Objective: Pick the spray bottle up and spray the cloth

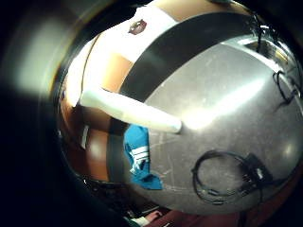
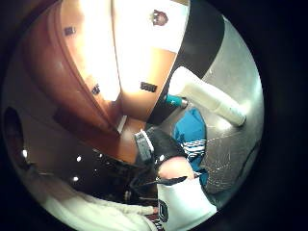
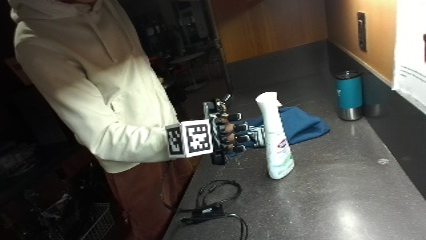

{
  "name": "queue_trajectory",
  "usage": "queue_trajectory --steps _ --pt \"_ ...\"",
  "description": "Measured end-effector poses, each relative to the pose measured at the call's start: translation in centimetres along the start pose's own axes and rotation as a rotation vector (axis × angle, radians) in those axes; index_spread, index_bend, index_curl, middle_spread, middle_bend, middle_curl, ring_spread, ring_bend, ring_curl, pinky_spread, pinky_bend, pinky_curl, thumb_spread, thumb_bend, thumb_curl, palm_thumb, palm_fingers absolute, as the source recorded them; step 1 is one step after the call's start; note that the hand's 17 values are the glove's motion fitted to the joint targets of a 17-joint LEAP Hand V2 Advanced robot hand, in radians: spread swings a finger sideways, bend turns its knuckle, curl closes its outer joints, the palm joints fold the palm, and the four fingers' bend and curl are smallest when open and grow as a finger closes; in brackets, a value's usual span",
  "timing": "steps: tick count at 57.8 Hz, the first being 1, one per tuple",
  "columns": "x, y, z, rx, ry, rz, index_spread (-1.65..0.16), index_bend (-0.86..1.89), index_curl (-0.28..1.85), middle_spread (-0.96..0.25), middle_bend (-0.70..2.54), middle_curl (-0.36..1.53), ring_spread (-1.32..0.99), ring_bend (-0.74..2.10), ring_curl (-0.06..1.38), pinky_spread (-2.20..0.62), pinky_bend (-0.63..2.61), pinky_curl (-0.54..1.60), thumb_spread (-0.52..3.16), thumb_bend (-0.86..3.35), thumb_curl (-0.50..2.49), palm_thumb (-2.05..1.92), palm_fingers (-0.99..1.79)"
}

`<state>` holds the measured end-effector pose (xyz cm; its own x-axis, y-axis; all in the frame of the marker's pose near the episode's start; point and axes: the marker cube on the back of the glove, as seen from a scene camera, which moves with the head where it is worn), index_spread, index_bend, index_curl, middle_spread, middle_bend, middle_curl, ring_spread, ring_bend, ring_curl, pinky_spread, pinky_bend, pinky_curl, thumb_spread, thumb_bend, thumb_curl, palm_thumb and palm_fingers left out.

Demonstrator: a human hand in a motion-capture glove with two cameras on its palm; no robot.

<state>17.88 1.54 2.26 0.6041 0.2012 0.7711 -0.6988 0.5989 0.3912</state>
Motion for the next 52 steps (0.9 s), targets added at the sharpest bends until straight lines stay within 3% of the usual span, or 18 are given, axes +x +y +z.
queue_trajectory --steps 6,27,52 --pt "1.0 -1.0 0.5 -0.015 -0.054 0.085 -0.37 0.12 0.21 -0.02 0.19 0.32 0.06 0.38 0.29 0.24 0.44 0.36 0.99 -0.03 0.32 0.48 0.01" --pt "2.5 -2.9 3.8 -0.068 -0.141 0.155 -0.37 0.12 0.20 0.00 0.19 0.32 0.06 0.38 0.29 0.23 0.47 0.36 0.94 -0.03 0.32 0.47 -0.01" --pt "2.4 -3.3 7.5 -0.177 -0.163 0.136 -0.37 0.12 0.19 0.00 0.19 0.32 0.06 0.40 0.29 0.22 0.50 0.36 0.89 -0.03 0.31 0.43 -0.02"
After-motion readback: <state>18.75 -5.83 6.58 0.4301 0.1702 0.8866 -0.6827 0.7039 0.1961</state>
